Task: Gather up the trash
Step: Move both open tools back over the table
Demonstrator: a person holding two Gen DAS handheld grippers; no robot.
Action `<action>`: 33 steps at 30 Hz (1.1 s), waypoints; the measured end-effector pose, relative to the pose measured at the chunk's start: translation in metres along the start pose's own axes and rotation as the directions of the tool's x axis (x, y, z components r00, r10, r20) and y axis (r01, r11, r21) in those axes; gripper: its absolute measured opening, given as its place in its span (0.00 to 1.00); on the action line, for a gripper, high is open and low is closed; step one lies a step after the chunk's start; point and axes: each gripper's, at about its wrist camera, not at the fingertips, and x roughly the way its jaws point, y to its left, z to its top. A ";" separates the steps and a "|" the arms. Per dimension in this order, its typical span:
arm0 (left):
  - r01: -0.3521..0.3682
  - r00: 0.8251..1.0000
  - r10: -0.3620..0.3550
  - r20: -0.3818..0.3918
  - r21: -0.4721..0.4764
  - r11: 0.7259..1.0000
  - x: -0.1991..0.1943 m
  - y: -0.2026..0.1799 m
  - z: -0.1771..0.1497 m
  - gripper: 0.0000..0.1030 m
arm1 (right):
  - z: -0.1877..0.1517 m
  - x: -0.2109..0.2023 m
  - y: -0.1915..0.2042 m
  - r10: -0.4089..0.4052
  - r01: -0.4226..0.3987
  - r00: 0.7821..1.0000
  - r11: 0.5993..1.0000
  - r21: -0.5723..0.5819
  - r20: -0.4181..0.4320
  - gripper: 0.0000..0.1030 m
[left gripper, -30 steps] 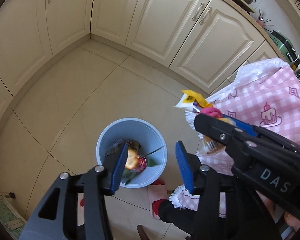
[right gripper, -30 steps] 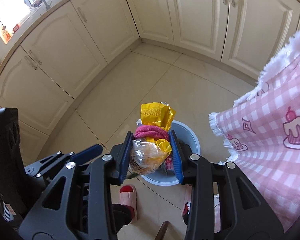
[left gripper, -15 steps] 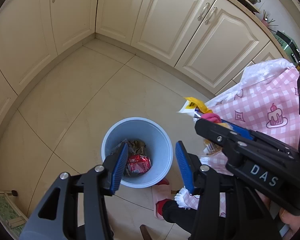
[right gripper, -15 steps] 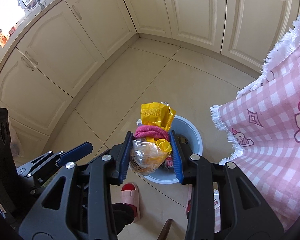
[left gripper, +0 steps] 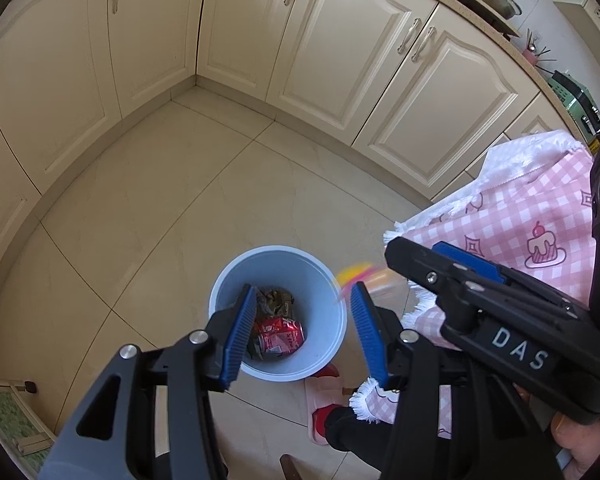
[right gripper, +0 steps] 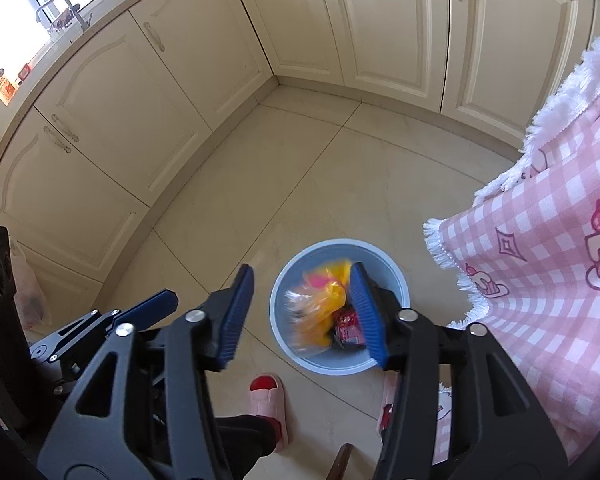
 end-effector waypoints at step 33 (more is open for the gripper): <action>0.180 0.953 -0.283 0.109 0.547 0.818 -0.116 -0.350 -0.001 0.50 | -0.033 -0.335 -0.210 -0.333 0.218 0.811 0.935 0.280 0.481 0.59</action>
